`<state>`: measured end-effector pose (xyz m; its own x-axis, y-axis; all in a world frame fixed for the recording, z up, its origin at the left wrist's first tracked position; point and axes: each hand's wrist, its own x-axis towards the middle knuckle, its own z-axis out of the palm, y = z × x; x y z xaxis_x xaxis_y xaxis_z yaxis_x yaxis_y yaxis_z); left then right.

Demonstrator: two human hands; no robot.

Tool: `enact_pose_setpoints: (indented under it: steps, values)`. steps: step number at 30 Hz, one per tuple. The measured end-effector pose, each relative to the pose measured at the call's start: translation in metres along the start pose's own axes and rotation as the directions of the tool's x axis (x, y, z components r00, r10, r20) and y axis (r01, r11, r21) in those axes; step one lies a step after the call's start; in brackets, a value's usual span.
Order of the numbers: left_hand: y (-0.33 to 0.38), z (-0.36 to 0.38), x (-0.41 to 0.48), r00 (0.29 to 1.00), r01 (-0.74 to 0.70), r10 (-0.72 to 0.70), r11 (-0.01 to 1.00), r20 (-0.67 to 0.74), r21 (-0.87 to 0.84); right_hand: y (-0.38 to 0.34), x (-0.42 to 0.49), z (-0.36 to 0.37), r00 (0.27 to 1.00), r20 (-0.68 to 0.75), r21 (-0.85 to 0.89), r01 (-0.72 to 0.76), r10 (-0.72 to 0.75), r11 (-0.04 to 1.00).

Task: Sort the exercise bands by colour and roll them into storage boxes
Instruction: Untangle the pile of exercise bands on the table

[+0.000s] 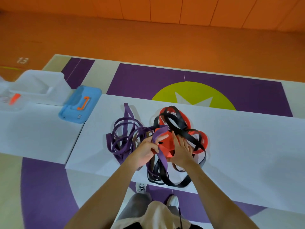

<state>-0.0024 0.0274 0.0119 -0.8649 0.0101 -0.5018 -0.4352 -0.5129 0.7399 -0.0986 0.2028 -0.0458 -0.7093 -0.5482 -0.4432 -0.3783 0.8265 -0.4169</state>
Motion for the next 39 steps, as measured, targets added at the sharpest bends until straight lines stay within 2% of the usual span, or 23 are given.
enact_pose_setpoints:
  steps: [2,5,8,10,13,16,22,25,27,28,29,31,33,34,36,39]
  values:
    - [0.003,-0.005,-0.004,1.000,0.010,-0.010,0.999,0.026,-0.030,0.002,0.005,0.000,0.997,-0.064,-0.102,-0.037,0.030,0.994]
    - [0.005,-0.014,-0.007,0.998,0.036,-0.028,0.988,0.049,-0.151,0.010,0.002,-0.001,0.988,-0.148,-0.234,-0.005,-0.031,0.972]
    - [0.002,-0.029,0.000,0.999,0.018,-0.011,0.988,0.052,-0.155,0.023,-0.011,0.002,0.986,-0.167,-0.117,-0.008,-0.012,0.993]
    - [0.004,-0.034,0.003,1.000,-0.009,0.013,0.972,0.016,-0.235,0.033,-0.020,0.004,0.983,-0.175,-0.016,-0.050,0.046,0.999]
    - [0.010,-0.046,0.007,0.989,-0.078,0.021,0.911,-0.145,-0.405,0.051,-0.035,0.000,0.966,-0.160,0.180,-0.172,0.201,0.969]
    - [0.013,-0.061,0.016,0.965,-0.104,-0.034,0.861,-0.260,-0.499,0.065,-0.049,-0.004,0.965,-0.106,0.280,-0.201,0.238,0.939]
    - [0.040,-0.064,0.020,0.938,-0.100,-0.017,0.944,-0.347,-0.315,0.074,-0.054,-0.011,0.922,-0.077,0.376,-0.326,0.380,0.867]
    - [0.049,-0.066,0.020,0.949,-0.084,0.029,0.983,-0.315,-0.161,0.050,-0.053,-0.013,0.860,-0.331,0.365,-0.264,0.389,0.893]
    - [0.057,-0.064,0.019,0.960,-0.076,0.065,0.997,-0.272,-0.030,0.021,-0.056,-0.016,0.811,-0.498,0.364,-0.125,0.307,0.923]
    - [0.061,-0.062,0.018,0.961,-0.075,0.083,0.996,-0.263,0.041,0.006,-0.058,-0.014,0.834,-0.502,0.337,-0.055,0.229,0.940]
    - [0.067,-0.060,0.017,0.962,-0.079,0.101,0.992,-0.255,0.095,-0.007,-0.058,-0.011,0.890,-0.435,0.286,-0.005,0.134,0.958]
    - [0.076,-0.054,0.016,0.961,-0.089,0.120,0.987,-0.249,0.131,-0.024,-0.057,0.003,0.991,-0.128,0.164,0.055,-0.034,0.985]
    - [0.082,-0.051,0.017,0.958,-0.100,0.127,0.988,-0.257,0.118,-0.028,-0.054,0.021,0.982,0.169,-0.020,0.088,-0.083,0.996]
    - [0.083,-0.051,0.018,0.956,-0.101,0.127,0.989,-0.263,0.107,-0.026,-0.051,0.032,0.971,0.233,-0.123,0.085,-0.054,0.989]
    - [0.084,-0.052,0.020,0.962,-0.110,0.127,0.991,-0.241,0.081,-0.025,-0.049,0.041,0.984,0.179,-0.131,0.009,0.014,0.991]
    - [0.079,-0.047,0.023,0.984,-0.115,0.136,0.978,-0.117,0.173,-0.021,-0.053,0.034,0.998,-0.015,0.142,-0.065,0.068,0.988]
